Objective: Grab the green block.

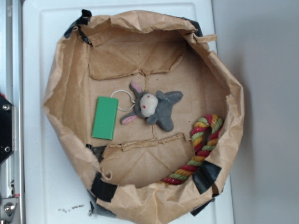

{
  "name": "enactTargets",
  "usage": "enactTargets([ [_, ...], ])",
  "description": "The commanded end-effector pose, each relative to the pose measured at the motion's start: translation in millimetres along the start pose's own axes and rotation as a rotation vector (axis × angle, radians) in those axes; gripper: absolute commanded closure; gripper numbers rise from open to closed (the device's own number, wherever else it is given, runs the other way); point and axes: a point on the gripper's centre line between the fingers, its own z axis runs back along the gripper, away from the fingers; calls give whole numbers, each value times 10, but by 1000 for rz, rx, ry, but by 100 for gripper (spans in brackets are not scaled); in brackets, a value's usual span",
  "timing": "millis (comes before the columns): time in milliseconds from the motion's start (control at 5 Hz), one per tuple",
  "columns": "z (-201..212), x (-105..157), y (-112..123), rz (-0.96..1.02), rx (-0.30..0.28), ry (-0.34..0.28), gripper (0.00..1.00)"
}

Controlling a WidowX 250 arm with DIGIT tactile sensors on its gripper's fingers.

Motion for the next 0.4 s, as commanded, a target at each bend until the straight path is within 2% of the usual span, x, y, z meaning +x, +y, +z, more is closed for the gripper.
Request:
enactTargets([
  [0,0,0,0,0,0,0,0],
  [200,-41,276,-86,31,-13,-8,0],
])
